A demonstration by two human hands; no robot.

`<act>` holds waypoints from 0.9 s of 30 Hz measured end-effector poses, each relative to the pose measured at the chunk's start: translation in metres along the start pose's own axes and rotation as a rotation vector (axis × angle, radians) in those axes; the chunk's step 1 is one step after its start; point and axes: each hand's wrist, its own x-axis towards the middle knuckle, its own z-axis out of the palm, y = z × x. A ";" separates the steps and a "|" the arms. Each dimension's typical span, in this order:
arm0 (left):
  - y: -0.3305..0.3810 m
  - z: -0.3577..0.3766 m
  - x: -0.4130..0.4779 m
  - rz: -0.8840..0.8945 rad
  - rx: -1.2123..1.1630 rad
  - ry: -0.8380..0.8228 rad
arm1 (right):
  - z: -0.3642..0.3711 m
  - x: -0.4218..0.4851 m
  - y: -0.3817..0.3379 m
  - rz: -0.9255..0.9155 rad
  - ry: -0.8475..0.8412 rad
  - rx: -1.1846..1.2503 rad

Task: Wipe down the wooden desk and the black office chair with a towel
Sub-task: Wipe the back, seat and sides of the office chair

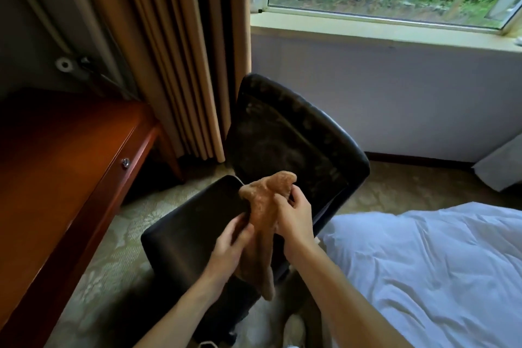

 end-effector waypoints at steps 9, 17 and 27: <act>0.059 0.085 0.063 0.197 0.007 0.274 | -0.044 0.086 -0.061 -0.021 -0.396 0.039; 0.103 0.058 0.084 0.024 -0.023 0.584 | -0.131 0.199 -0.092 -0.534 0.058 -0.930; 0.111 -0.012 0.063 -0.008 0.139 0.643 | -0.139 0.220 -0.065 -0.140 -0.144 -0.776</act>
